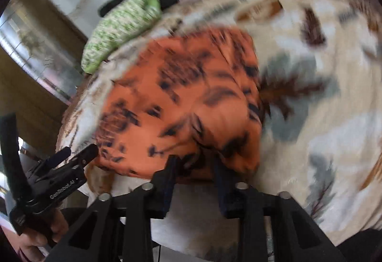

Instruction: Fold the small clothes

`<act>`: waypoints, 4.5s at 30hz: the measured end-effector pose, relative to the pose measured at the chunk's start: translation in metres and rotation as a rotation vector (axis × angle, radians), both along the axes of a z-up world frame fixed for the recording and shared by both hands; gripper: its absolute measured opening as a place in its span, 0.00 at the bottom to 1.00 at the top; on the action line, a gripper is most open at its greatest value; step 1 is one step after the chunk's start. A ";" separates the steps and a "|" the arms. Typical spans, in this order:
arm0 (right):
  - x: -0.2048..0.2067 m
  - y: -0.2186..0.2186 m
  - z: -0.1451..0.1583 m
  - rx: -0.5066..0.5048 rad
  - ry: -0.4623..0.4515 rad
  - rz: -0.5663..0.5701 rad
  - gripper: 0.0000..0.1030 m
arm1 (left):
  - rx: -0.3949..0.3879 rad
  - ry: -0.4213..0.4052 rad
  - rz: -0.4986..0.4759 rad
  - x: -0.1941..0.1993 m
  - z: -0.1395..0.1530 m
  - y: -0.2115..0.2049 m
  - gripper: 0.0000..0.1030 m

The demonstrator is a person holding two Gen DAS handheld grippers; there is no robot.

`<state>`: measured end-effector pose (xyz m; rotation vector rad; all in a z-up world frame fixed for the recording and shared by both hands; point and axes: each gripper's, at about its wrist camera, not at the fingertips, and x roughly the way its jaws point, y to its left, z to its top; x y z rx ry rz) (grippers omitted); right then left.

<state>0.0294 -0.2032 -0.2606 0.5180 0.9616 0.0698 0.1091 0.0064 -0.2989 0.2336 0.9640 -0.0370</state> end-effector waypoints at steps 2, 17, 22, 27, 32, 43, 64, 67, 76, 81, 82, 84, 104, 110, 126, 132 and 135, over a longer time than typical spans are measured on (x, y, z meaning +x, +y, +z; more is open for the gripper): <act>-0.003 0.002 -0.001 -0.016 -0.021 0.016 0.25 | -0.023 -0.013 -0.007 -0.001 0.001 0.003 0.82; 0.054 0.005 0.029 -0.099 -0.059 0.082 0.25 | -0.142 -0.133 -0.008 0.012 0.009 0.006 0.83; 0.081 0.006 0.038 -0.130 -0.066 0.073 0.25 | -0.243 -0.120 0.039 0.016 -0.002 0.018 0.94; 0.132 0.025 0.050 -0.097 -0.070 0.167 0.25 | -0.244 -0.108 0.045 0.022 -0.006 0.020 1.00; 0.197 0.058 0.031 -0.064 0.035 0.321 0.29 | -0.148 -0.180 0.017 0.016 -0.006 0.008 1.00; 0.284 0.047 0.010 -0.120 0.069 0.187 0.25 | -0.112 -0.215 0.020 0.014 -0.007 0.002 1.00; 0.116 -0.009 0.053 -0.229 -0.046 0.068 0.25 | -0.150 -0.225 0.042 0.013 -0.010 0.007 1.00; 0.089 0.003 0.057 -0.238 -0.073 0.095 0.25 | -0.149 -0.228 0.045 0.013 -0.010 0.007 1.00; 0.055 0.008 0.043 -0.277 -0.067 0.061 0.28 | -0.165 -0.234 0.047 0.012 -0.011 0.009 1.00; 0.036 0.016 0.032 -0.267 -0.054 0.075 0.28 | -0.173 -0.229 0.059 0.011 -0.011 0.009 1.00; 0.035 0.016 0.024 -0.270 -0.052 0.075 0.28 | -0.169 -0.232 0.058 0.011 -0.011 0.008 1.00; 0.032 0.015 0.024 -0.275 -0.075 0.079 0.28 | -0.159 -0.238 0.049 0.009 -0.010 0.008 1.00; -0.084 0.018 0.111 -0.325 -0.228 0.055 0.28 | -0.057 -0.298 -0.109 -0.096 0.109 -0.015 1.00; -0.102 0.023 0.129 -0.325 -0.256 0.016 0.28 | -0.107 -0.284 -0.101 -0.121 0.130 -0.011 1.00; -0.127 0.046 0.167 -0.355 -0.311 -0.061 0.28 | -0.124 -0.311 -0.100 -0.153 0.157 0.010 1.00; -0.131 0.051 0.171 -0.371 -0.318 -0.051 0.28 | -0.136 -0.330 -0.090 -0.155 0.165 0.015 1.00; -0.131 0.052 0.171 -0.375 -0.316 -0.046 0.28 | -0.141 -0.332 -0.091 -0.155 0.167 0.017 1.00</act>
